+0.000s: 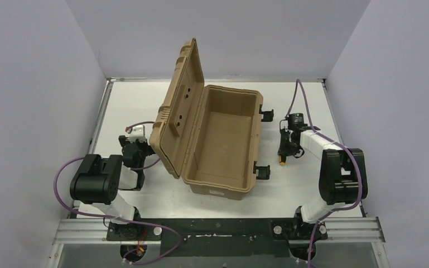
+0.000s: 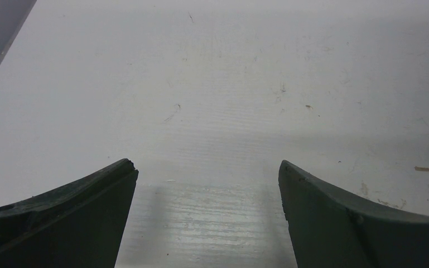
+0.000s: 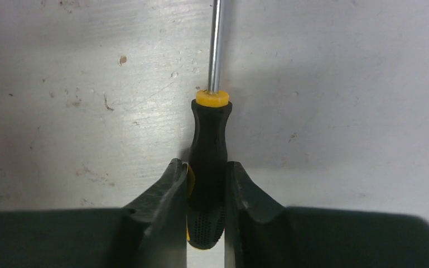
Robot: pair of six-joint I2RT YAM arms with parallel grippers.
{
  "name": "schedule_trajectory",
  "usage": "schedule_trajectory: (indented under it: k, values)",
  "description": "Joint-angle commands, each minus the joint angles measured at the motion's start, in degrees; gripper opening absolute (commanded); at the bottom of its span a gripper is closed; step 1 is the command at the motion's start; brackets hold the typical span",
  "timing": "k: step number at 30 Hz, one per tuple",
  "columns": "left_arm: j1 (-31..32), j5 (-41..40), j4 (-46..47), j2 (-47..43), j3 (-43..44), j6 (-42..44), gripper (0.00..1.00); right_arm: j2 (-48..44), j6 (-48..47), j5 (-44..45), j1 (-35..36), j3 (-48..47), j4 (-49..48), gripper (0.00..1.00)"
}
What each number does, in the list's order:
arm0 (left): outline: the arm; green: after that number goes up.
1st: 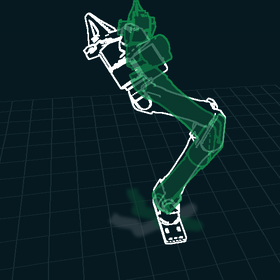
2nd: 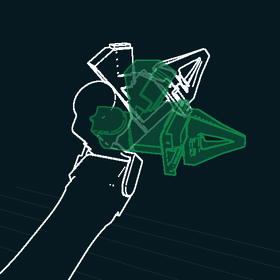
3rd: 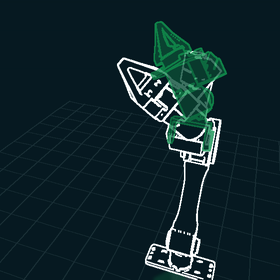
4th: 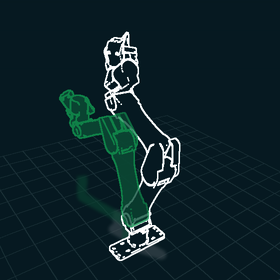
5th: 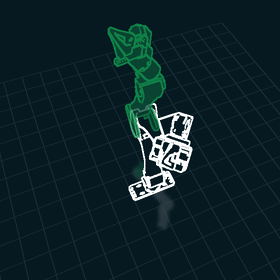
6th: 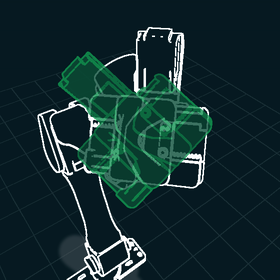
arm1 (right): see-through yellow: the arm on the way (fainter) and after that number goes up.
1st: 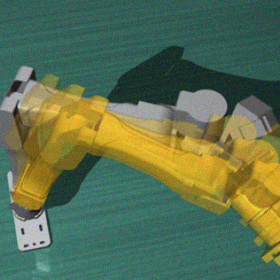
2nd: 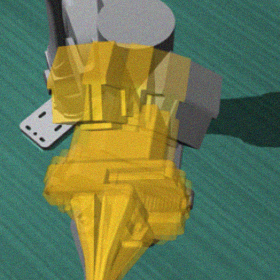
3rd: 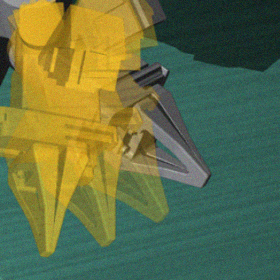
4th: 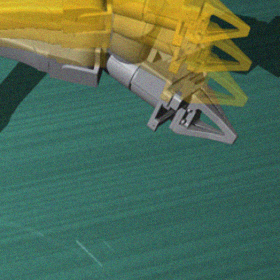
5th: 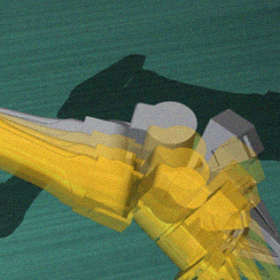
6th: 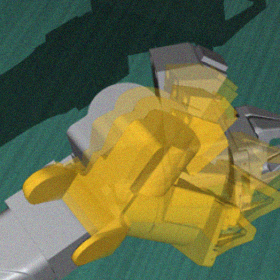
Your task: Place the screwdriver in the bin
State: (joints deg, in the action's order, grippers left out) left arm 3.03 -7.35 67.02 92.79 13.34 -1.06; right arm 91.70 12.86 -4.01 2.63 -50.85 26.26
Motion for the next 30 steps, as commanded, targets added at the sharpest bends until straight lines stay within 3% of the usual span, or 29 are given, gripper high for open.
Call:
schedule_trajectory:
  k: [1, 13, 19, 24, 30]
  values:
    - [0.2, -0.5, 2.7, -0.4, 1.2, -0.5, 0.97, -1.2, 0.2, 2.0, -0.7, -3.8, 2.5, 0.0]
    - [0.2, -0.5, 2.6, -0.5, 1.2, -0.5, 0.97, -7.4, 7.7, -0.6, 0.2, -35.9, 17.8, 0.0]
    - [0.2, -0.5, 2.6, -0.4, 1.2, -0.5, 0.97, -7.2, 13.7, 2.9, 12.2, -50.4, 17.3, 0.0]
    - [0.2, -0.4, 2.5, -0.4, 1.2, -0.5, 0.97, -4.7, 16.1, 7.2, 24.4, -51.0, 15.4, 0.0]
    - [0.2, -0.4, 2.5, -0.5, 1.2, -0.5, 0.97, 0.5, 18.3, 6.5, 33.1, -40.7, 10.6, 0.0]
